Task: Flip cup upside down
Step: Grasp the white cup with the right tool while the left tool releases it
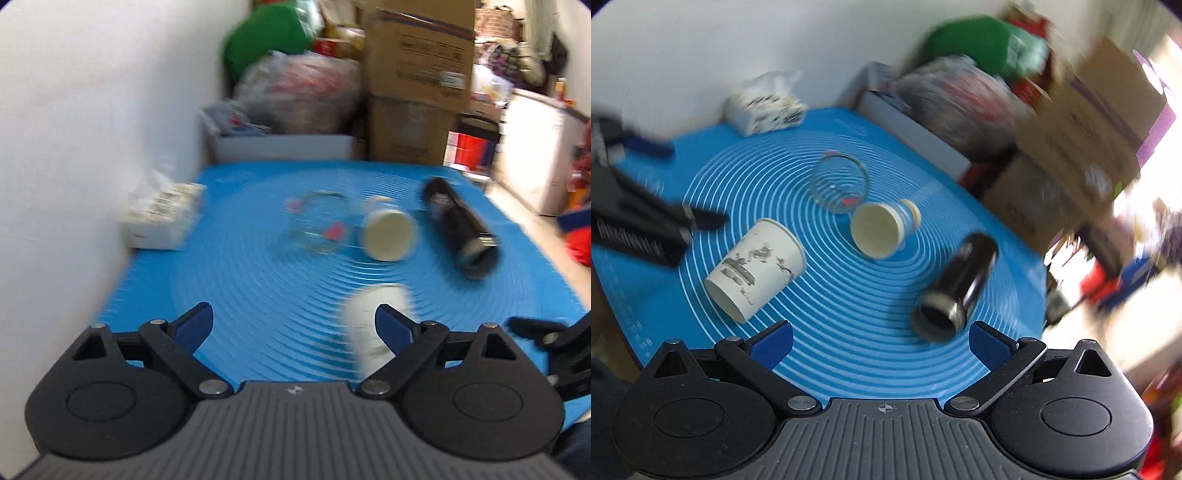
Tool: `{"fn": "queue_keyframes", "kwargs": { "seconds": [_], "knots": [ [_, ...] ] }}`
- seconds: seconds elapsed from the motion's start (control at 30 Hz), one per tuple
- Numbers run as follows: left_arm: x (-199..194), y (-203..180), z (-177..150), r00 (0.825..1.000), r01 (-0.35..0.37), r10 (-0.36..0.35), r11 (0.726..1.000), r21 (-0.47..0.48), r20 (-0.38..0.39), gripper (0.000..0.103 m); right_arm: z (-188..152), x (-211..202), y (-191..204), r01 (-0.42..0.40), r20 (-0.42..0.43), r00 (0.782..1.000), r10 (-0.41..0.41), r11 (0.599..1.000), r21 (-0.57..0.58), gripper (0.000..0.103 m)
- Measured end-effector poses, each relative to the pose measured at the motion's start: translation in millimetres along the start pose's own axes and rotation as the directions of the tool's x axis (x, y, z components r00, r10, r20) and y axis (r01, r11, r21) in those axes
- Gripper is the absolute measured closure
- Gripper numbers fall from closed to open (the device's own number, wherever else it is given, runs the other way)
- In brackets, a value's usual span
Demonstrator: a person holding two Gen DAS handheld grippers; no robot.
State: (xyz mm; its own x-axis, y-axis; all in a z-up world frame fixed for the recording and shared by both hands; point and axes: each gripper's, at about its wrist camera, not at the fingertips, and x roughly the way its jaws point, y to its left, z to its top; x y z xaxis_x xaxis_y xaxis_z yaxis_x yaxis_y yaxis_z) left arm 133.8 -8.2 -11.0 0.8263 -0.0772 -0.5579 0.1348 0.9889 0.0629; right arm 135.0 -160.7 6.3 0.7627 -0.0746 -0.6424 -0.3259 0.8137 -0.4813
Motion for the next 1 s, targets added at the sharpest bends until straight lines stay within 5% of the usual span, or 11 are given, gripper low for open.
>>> {"fn": "queue_keyframes", "kwargs": {
  "seconds": [0.1, 0.2, 0.43, 0.7, 0.87, 1.0],
  "knots": [
    [-5, 20, -8, 0.993, -0.116, 0.115, 0.993, 0.004, 0.038, 0.009, 19, -1, 33, 0.054, 0.007, 0.999, -0.054, 0.972, -0.229, 0.0],
    [-8, 41, -16, 0.986, -0.155, 0.154, 0.988, 0.003, 0.056, 0.009, 30, 0, 69, 0.146, 0.052, 0.989, -0.138, 0.866, -0.479, 0.0],
    [-11, 78, -32, 0.985, -0.168, 0.17, 0.984, -0.059, 0.038, 0.009, 20, 5, 139, 0.275, 0.213, 0.957, -0.197, 0.374, -0.886, 0.0],
    [-13, 94, -54, 0.983, -0.175, 0.179, 0.981, -0.079, 0.047, 0.009, -10, 38, 175, 0.234, 0.239, 0.962, -0.135, -0.047, -0.971, 0.0],
    [-8, 92, -60, 0.991, -0.124, 0.128, 0.989, -0.074, 0.044, 0.009, -41, 60, 178, 0.185, 0.221, 0.973, -0.063, -0.355, -0.916, 0.0],
    [-3, 90, -63, 0.993, -0.102, 0.106, 0.991, -0.089, 0.042, 0.009, -54, 74, 170, 0.111, 0.157, 0.987, -0.046, -0.516, -0.85, 0.0]
  ]
}}
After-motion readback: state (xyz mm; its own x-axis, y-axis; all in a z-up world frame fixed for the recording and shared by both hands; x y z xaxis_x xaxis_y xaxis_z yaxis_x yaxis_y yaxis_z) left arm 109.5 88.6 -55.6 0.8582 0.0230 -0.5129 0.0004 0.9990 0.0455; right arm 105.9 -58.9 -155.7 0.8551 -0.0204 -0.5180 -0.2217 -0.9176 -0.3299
